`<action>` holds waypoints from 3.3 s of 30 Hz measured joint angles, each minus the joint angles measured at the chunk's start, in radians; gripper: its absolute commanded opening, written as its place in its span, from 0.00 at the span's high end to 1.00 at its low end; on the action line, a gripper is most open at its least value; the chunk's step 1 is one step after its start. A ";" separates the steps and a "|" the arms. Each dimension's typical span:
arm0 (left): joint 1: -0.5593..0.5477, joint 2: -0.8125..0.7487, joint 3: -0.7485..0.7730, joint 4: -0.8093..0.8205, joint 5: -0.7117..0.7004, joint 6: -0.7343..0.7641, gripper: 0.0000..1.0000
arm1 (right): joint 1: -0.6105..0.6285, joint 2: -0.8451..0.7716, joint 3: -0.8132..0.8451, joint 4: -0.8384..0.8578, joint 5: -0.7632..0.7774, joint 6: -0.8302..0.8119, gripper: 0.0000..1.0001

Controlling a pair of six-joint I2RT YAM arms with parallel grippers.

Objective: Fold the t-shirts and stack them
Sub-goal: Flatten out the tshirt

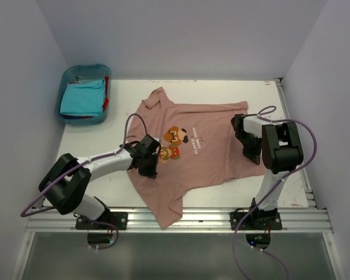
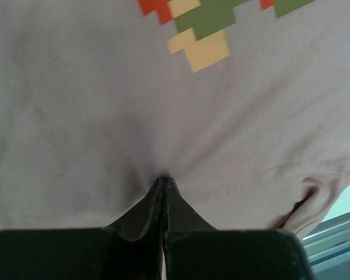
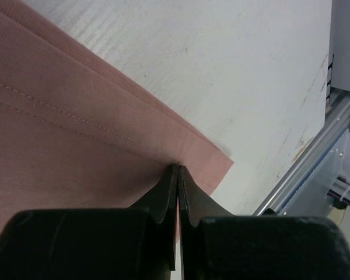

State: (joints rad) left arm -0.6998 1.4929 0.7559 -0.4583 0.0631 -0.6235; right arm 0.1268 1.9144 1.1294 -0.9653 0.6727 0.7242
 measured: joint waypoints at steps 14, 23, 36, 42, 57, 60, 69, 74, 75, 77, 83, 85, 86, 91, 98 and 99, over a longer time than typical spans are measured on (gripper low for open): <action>0.157 -0.032 0.071 -0.116 -0.055 0.103 1.00 | -0.044 0.003 -0.023 -0.027 0.022 0.030 0.91; 0.156 -0.097 0.222 -0.201 -0.091 0.157 1.00 | -0.056 -0.077 -0.027 -0.045 0.036 0.071 0.99; 0.040 0.005 0.134 -0.092 0.037 0.104 1.00 | -0.013 -0.516 -0.017 0.204 -0.370 -0.192 1.00; 0.005 0.064 0.116 -0.038 0.080 0.074 1.00 | -0.014 -0.315 -0.002 0.167 -0.358 -0.185 1.00; -0.102 0.028 0.004 -0.031 0.135 0.041 1.00 | -0.014 -0.150 -0.077 0.148 -0.257 -0.127 1.00; -0.101 0.033 0.003 -0.029 0.141 0.041 1.00 | -0.011 -0.119 -0.052 0.124 -0.224 -0.114 1.00; -0.102 0.000 -0.031 -0.024 0.144 0.035 1.00 | -0.009 -0.005 0.033 0.027 -0.104 -0.081 1.00; -0.106 -0.015 -0.040 -0.039 0.126 0.014 1.00 | -0.009 0.008 0.040 0.012 -0.079 -0.073 1.00; -0.107 -0.016 -0.040 -0.041 0.123 0.011 1.00 | -0.009 0.007 0.039 0.012 -0.079 -0.072 1.00; -0.108 -0.016 -0.037 -0.050 0.115 0.004 1.00 | -0.009 -0.005 0.031 0.021 -0.083 -0.074 1.00; -0.112 0.019 0.040 -0.177 0.029 0.016 1.00 | -0.023 -0.104 -0.028 0.093 -0.172 -0.098 1.00; -0.112 0.040 0.090 -0.221 0.002 0.032 1.00 | -0.021 -0.143 -0.029 0.126 -0.228 -0.126 1.00; -0.112 0.047 0.117 -0.239 -0.006 0.038 1.00 | -0.014 -0.172 -0.029 0.143 -0.260 -0.141 0.99; -0.112 0.058 0.315 -0.261 -0.050 0.077 1.00 | 0.117 -0.380 -0.029 0.217 -0.393 -0.214 0.81; -0.091 0.060 0.428 -0.254 -0.151 0.112 1.00 | 0.306 -0.572 -0.063 0.306 -0.676 -0.247 0.55; -0.075 0.057 0.424 -0.251 -0.159 0.111 1.00 | 0.331 -0.585 -0.082 0.314 -0.711 -0.246 0.54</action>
State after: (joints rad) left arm -0.7746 1.5497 1.1797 -0.7094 -0.0956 -0.5121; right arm 0.4576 1.3296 1.0470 -0.6514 -0.0380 0.4782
